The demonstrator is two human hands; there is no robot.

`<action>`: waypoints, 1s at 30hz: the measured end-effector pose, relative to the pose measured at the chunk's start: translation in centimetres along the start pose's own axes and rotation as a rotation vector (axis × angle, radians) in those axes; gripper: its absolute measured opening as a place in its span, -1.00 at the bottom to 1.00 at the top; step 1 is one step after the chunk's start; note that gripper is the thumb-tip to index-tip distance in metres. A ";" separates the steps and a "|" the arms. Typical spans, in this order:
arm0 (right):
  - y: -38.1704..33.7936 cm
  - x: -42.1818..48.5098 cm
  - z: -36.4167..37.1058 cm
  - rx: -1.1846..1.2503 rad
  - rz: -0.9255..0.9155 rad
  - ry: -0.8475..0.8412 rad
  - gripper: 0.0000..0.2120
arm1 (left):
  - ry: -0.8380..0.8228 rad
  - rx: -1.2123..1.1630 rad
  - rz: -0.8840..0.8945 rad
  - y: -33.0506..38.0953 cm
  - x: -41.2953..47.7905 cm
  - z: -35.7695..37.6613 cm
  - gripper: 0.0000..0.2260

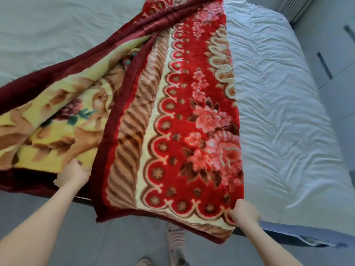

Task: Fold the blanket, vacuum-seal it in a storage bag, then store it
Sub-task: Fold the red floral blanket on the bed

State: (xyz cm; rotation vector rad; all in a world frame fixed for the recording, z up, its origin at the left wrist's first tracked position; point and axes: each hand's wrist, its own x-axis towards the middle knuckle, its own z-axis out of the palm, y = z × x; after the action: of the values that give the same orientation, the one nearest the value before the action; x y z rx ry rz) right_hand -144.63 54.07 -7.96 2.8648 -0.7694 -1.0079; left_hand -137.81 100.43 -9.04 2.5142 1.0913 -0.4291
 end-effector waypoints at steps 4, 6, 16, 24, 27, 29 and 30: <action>-5.8 -0.9 -5.2 -0.054 -0.203 0.189 -0.75 | 0.057 -0.026 0.038 -0.6 0.1 -2.5 -0.69; -9.8 -0.9 -7.9 0.040 -0.312 0.231 -0.71 | 0.089 -0.068 0.045 -0.6 0.7 -4.5 -0.68; -29.2 1.2 -19.3 0.232 -0.661 0.194 -0.79 | 0.155 -0.114 0.064 3.9 7.4 -10.6 -0.72; -41.6 2.7 -22.3 0.191 -0.911 0.141 -0.67 | 0.355 -0.063 -0.036 1.1 16.1 -12.6 -0.73; -45.9 1.9 -21.2 0.161 -0.991 0.138 -0.66 | 0.386 -0.049 -0.118 -2.1 19.5 -13.4 -0.75; -48.8 1.3 -20.3 0.134 -1.032 0.130 -0.65 | 0.382 -0.043 -0.193 -4.0 21.6 -14.3 -0.74; -50.2 1.0 -19.8 0.123 -1.050 0.118 -0.65 | 0.372 -0.037 -0.220 -4.8 22.7 -14.7 -0.71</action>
State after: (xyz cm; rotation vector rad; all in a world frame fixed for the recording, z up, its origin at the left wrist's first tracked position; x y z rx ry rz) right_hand -109.87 94.79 -1.21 3.3539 0.8208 -0.7715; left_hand -124.57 124.36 -6.38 2.5107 1.5061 0.0086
